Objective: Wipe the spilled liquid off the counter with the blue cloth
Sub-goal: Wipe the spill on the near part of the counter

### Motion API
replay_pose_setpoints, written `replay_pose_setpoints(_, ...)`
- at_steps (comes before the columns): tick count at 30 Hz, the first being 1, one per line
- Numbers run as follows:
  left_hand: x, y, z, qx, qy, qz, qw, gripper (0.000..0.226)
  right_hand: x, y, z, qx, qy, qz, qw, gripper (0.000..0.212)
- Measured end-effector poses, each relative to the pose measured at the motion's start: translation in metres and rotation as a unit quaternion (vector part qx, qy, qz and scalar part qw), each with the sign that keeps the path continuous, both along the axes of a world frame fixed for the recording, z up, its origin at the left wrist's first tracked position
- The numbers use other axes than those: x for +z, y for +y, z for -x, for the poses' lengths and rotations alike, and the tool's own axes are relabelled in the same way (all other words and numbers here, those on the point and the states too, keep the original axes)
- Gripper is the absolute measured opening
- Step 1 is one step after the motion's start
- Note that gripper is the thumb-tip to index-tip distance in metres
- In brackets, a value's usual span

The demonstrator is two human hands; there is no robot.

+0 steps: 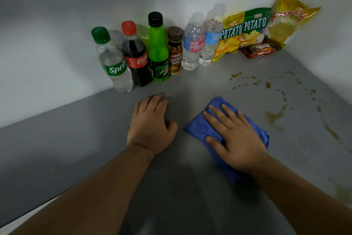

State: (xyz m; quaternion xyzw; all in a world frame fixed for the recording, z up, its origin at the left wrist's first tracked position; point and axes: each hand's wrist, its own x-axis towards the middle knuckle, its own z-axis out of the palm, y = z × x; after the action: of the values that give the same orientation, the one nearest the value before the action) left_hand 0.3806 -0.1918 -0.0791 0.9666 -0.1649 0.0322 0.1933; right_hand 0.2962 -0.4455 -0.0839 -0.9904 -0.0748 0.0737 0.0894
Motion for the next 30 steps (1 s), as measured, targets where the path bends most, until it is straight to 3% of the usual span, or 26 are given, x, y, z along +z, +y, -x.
replay_pose_setpoints(7, 0.002, -0.001, -0.001, -0.002, 0.012, 0.001, 1.000, 0.061, 0.000, 0.019, -0.070, -0.150, 0.000, 0.036, 0.988, 0.073)
replay_pose_setpoints(11, 0.003, 0.000, -0.001, 0.004, 0.016, 0.018, 1.000, 0.063, 0.001, 0.050, -0.062, -0.075, -0.002, 0.034, 0.997, 0.071)
replay_pose_setpoints(16, 0.003, 0.001, 0.001, 0.004, 0.014, 0.033, 0.999, 0.062, 0.007, 0.013, -0.034, 0.052, 0.014, -0.025, 0.998, 0.069)
replay_pose_setpoints(19, 0.002, 0.002, 0.000, 0.000, 0.013, 0.031, 0.999, 0.062, 0.010, -0.005, -0.055, 0.010, 0.010, -0.015, 1.000, 0.070)
replay_pose_setpoints(24, 0.001, 0.002, -0.001, -0.002, 0.009, 0.020, 1.000, 0.063, 0.002, 0.041, -0.098, -0.099, 0.006, 0.021, 0.995, 0.071)
replay_pose_setpoints(30, 0.004, 0.001, -0.001, -0.003, 0.011, 0.020, 1.000, 0.062, 0.002, 0.058, -0.045, -0.002, -0.006, -0.001, 1.000, 0.072)
